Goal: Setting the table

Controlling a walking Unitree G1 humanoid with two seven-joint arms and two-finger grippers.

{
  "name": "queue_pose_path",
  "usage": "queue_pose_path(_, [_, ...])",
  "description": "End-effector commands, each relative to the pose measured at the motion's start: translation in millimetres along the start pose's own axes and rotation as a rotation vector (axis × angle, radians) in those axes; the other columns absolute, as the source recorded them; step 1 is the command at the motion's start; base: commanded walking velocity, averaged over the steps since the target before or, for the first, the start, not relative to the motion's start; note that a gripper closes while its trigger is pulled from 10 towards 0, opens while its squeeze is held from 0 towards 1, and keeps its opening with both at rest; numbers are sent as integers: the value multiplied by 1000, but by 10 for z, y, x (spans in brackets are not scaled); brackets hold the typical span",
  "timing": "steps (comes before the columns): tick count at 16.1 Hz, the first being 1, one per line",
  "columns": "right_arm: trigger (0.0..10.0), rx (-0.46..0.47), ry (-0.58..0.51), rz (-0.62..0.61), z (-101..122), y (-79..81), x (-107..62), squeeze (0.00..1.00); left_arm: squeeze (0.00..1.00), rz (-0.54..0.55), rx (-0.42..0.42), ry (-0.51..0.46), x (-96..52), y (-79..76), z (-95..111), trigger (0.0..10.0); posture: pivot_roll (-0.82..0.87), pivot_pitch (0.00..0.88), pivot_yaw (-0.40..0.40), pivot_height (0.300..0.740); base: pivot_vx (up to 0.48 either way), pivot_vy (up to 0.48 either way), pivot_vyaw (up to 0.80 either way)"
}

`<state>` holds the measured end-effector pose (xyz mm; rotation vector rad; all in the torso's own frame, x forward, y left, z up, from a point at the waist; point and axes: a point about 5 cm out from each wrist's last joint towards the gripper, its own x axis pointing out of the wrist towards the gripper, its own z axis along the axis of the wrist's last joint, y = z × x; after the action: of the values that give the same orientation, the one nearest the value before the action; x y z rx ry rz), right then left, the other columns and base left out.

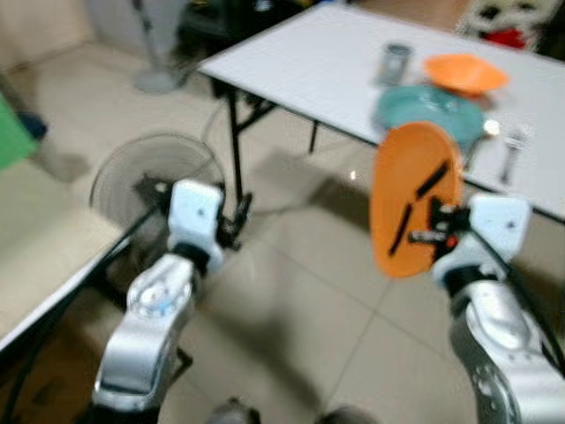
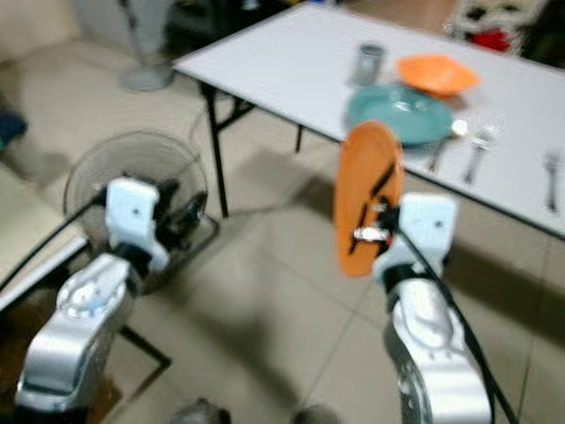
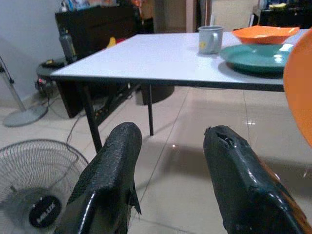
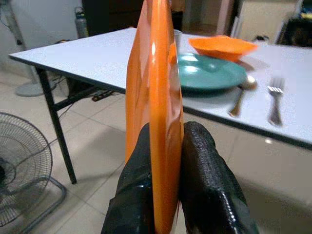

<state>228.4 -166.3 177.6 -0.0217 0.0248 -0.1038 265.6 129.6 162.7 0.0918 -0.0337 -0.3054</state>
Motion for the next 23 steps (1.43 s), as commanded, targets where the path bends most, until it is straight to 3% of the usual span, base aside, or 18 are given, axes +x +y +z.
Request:
queue_pose_path(1, [10000, -10, -46, -33, 93, -71, -50, 0, 0, -33, -3, -7, 2, -45, 24, 10000, -25, 62, 53, 740, 0, 0, -788])
queue_pose_path(14, [10000, -25, -35, -30, 90, -88, -92, 0, 0, -91, -38, -20, -14, -128, 11, 10000, -37, 43, 54, 740, 60, 0, -764])
queue_pose_path(18, [10000, -43, -11, 36, 65, -25, -85, 0, 0, -91, -41, -13, -25, -129, 2, 10000, -37, 49, 55, 740, 299, 0, 0])
queue_pose_path(23, [10000, -37, -4, 31, 65, -48, -83, 0, 0, -99, -48, -14, -25, -138, 3, 10000, -41, 52, 55, 740, 330, 0, 0])
